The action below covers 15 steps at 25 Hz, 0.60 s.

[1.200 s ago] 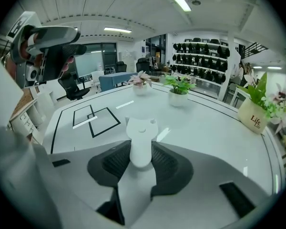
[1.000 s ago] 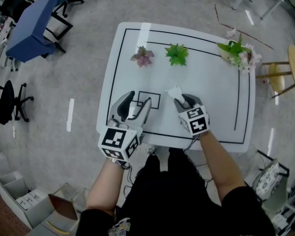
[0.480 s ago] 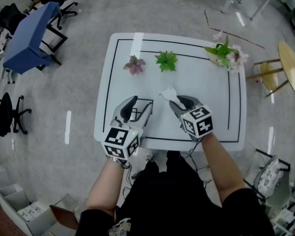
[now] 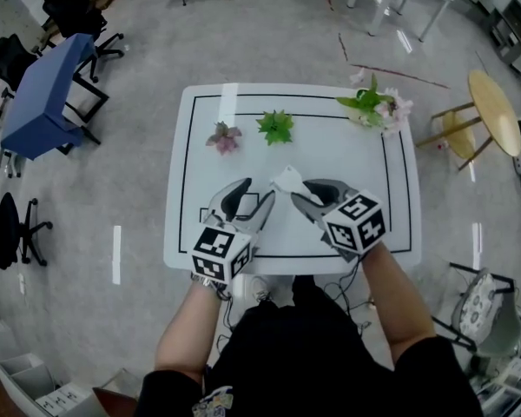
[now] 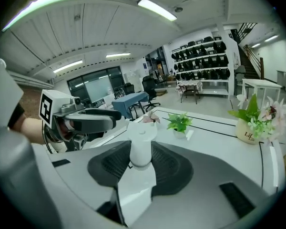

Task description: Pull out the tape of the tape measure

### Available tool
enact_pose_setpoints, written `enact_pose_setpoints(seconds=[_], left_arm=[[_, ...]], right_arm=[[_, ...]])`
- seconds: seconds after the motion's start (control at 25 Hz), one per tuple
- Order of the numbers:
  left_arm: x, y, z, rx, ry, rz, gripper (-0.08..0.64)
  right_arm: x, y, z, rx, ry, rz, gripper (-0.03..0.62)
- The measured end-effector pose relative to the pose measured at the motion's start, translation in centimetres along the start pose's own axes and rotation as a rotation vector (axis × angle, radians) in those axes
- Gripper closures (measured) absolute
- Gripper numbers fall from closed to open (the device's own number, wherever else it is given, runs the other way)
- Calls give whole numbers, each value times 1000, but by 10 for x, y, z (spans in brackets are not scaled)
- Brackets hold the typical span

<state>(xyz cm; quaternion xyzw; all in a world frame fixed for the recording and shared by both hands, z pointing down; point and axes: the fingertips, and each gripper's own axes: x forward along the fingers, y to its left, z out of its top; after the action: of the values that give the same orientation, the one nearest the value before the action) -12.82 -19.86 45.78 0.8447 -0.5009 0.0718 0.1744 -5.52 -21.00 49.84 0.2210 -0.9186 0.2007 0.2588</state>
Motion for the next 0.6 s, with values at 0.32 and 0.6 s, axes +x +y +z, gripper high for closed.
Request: enact_pose_setpoints(seconds=[0.32,0.6], left_arm=[[3,-21,6,38,13,-92,391],[2,-35,5,51,16,-156,487]], right_arm=[[-18,19,10,-16,10,72,459],[-31,21,10,-35,16,111,459]])
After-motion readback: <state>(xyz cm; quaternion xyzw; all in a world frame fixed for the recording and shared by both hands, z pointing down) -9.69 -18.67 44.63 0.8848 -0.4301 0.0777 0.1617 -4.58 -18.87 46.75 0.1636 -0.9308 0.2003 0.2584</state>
